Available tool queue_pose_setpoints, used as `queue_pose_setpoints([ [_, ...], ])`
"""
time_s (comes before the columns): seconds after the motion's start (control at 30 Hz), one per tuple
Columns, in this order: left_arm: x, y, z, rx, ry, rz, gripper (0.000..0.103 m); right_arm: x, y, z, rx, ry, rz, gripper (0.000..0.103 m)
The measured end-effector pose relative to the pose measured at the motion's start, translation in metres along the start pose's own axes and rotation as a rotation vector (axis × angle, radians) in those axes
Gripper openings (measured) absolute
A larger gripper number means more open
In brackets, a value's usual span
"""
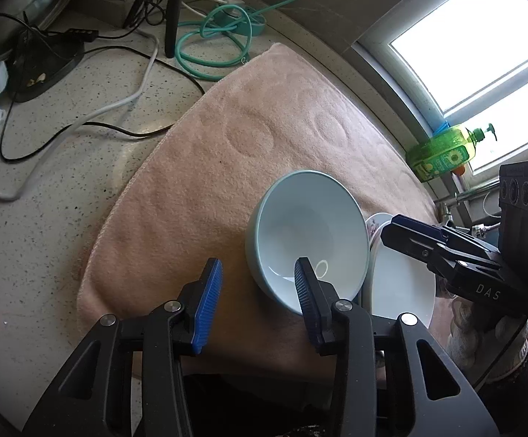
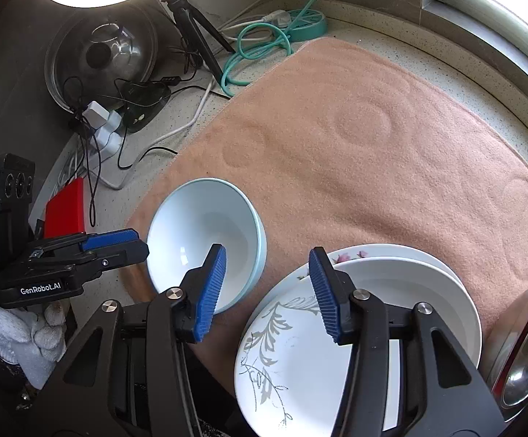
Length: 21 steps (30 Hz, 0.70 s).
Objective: Organize plates and bowls
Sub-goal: 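Move the right tool to the rim of the light blue bowl, then close the right tool on the light blue bowl rim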
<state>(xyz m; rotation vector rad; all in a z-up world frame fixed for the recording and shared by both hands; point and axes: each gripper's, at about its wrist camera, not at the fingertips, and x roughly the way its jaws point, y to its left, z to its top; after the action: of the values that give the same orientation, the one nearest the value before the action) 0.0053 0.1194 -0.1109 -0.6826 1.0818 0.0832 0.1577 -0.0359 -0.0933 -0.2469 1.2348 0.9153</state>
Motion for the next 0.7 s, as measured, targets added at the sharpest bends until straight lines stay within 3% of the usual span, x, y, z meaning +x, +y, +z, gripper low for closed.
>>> queue_pose_setpoints([
  [0.17,0.003,0.002,0.000,-0.003,0.011,-0.006,0.029,0.011,-0.002,0.001,0.016,0.030,0.022,0.039],
  [0.23,0.004,0.002,0.000,-0.002,0.017,-0.010,0.025,0.014,-0.002,0.001,0.025,0.042,0.036,0.031],
  [0.37,0.008,0.002,0.000,-0.005,0.030,-0.020,0.019,0.019,-0.002,0.001,0.033,0.056,0.037,0.027],
  [0.7,0.013,0.003,0.003,0.006,0.038,-0.017,0.013,0.026,-0.005,0.003,0.060,0.070,0.054,0.014],
])
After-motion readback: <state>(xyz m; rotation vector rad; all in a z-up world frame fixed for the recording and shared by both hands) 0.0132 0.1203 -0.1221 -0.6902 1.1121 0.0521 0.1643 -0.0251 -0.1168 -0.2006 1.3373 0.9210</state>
